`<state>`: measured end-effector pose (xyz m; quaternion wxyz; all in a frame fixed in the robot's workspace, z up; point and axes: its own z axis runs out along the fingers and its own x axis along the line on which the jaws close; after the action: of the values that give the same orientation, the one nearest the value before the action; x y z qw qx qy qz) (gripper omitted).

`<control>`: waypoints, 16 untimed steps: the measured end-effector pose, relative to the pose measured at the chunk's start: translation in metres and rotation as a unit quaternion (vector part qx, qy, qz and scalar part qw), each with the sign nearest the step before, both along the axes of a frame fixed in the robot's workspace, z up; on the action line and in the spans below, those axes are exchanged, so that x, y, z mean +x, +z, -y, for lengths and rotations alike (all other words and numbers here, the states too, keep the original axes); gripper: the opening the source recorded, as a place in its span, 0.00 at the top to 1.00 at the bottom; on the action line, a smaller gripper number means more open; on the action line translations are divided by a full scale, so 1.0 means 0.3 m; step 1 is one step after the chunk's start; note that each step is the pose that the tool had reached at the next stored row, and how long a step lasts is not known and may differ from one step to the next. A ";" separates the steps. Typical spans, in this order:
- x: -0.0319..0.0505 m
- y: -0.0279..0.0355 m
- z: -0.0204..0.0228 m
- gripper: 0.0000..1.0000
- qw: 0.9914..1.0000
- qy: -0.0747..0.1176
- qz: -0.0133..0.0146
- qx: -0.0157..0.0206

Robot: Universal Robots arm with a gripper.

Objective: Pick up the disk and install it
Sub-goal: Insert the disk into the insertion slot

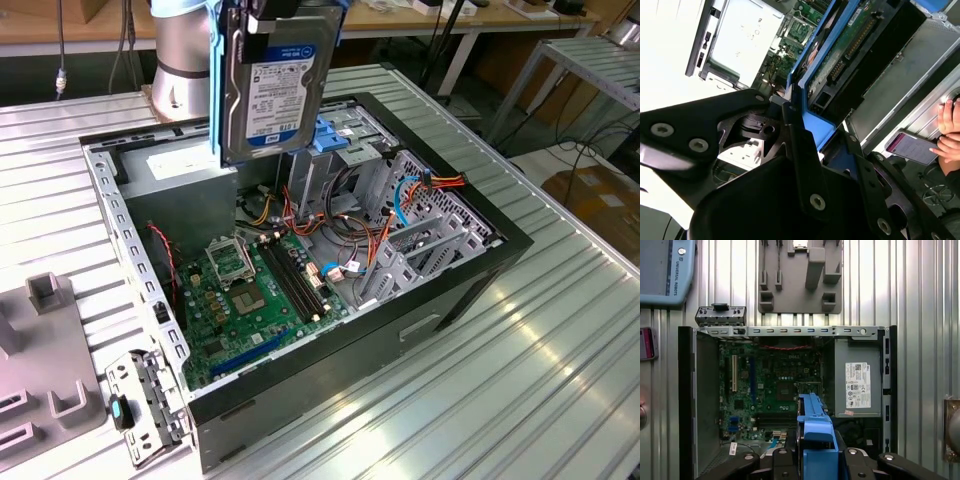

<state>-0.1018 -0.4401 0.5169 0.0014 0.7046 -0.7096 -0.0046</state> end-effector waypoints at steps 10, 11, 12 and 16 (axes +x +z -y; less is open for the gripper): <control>0.000 0.000 0.020 0.63 1.000 0.000 0.000 0.000; 0.000 0.000 0.022 0.63 1.000 0.000 0.000 0.000; 0.000 0.000 0.025 0.63 1.000 0.000 0.000 0.000; 0.000 0.000 0.040 0.63 1.000 0.000 0.000 0.000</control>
<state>-0.1018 -0.4520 0.5169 0.0014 0.7046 -0.7096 -0.0046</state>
